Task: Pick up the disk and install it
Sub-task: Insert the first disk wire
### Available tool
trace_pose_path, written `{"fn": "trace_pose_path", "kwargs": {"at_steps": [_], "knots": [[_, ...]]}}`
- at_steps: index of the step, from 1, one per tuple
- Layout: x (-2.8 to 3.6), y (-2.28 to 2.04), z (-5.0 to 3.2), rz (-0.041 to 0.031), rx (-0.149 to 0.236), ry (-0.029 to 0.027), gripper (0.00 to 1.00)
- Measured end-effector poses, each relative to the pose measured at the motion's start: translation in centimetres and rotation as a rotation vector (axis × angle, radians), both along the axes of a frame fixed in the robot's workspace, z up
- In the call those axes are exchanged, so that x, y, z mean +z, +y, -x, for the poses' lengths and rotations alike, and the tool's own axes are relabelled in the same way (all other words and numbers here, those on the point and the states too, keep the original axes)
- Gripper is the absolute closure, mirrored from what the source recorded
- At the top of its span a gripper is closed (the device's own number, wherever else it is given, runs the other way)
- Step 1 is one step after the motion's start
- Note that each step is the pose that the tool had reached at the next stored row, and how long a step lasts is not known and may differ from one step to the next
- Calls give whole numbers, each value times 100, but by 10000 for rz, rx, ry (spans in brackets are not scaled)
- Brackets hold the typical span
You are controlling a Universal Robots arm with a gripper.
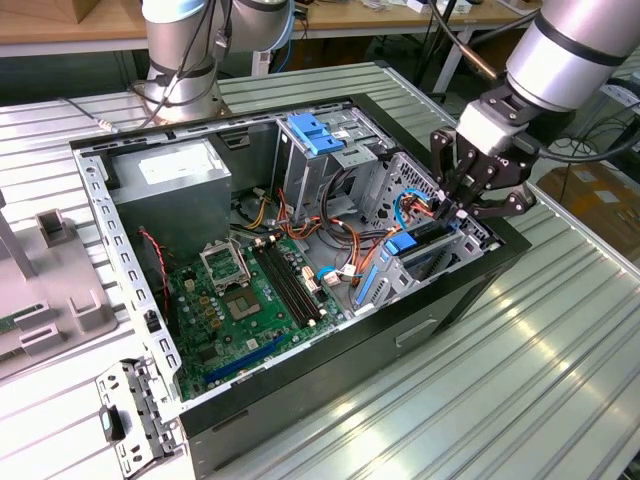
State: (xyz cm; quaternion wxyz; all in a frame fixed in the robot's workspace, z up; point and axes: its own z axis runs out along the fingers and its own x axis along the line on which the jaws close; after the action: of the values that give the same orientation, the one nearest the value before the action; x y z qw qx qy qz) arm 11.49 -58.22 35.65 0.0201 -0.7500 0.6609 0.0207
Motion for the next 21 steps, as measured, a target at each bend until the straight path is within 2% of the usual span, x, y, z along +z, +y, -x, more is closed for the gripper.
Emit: {"fn": "trace_pose_path", "kwargs": {"at_steps": [4,10,14,18,21], "knots": [[-9,0,0,1,-597,0,83],[-14,6,0,-1,-596,-1,83],[-33,48,0,-1,-619,1,83],[-57,63,0,-1,-839,1,83],[-64,74,0,0,-869,1,83]]}}
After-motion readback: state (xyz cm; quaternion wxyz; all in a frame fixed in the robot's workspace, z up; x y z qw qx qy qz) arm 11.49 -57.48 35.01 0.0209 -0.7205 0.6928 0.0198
